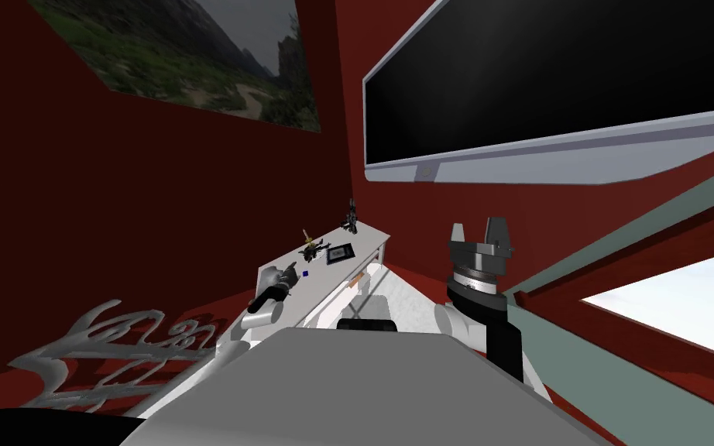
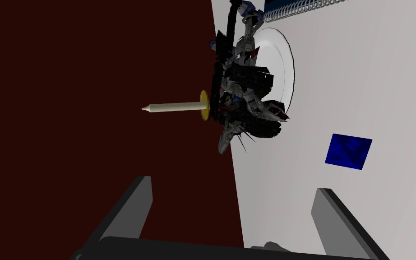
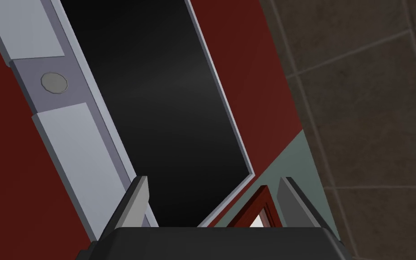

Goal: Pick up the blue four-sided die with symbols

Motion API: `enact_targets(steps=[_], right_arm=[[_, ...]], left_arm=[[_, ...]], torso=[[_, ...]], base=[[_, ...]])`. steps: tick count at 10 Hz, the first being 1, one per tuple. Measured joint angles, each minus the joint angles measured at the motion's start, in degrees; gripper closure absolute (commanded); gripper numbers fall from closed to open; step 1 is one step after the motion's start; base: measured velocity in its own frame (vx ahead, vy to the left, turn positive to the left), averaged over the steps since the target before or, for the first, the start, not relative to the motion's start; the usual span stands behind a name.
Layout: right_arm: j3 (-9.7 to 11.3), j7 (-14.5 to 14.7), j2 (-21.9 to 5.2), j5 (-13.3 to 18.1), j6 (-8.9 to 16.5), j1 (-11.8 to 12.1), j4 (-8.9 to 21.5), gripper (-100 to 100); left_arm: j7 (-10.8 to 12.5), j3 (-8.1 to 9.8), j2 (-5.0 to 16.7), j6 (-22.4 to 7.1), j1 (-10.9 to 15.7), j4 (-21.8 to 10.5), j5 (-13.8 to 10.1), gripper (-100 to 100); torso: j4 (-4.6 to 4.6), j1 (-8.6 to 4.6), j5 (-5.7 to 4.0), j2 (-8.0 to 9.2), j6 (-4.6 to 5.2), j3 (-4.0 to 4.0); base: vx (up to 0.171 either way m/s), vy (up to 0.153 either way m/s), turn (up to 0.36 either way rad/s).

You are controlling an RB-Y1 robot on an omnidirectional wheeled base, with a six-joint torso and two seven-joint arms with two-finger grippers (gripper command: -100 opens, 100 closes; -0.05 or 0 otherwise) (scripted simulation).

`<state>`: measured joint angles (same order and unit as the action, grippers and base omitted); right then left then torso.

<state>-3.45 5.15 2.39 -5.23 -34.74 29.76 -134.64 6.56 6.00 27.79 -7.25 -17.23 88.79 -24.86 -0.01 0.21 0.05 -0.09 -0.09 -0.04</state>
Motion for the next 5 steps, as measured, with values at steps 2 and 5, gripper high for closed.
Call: enact_targets(steps=[2, 5], right_arm=[[0.01, 0.0, 0.0, 0.0, 0.0, -0.01, 0.0, 0], [0.0, 0.0, 0.0, 0.0, 0.0, 0.01, 0.0, 0]], left_arm=[[0.37, -0.03, 0.76, -1.69, 1.02, -2.6, -0.57, -100], [1.33, 0.4, 2.27, -6.22, 2.69, -6.48, -1.72, -100]], torso=[[0.0, -0.02, -0.01, -0.03, 0.06, -0.02], [-0.01, 0.03, 0.01, -0.02, -0.03, -0.01]], base=[[-0.014, 0.017, -0.253], [-0.014, 0.021, -0.236]])
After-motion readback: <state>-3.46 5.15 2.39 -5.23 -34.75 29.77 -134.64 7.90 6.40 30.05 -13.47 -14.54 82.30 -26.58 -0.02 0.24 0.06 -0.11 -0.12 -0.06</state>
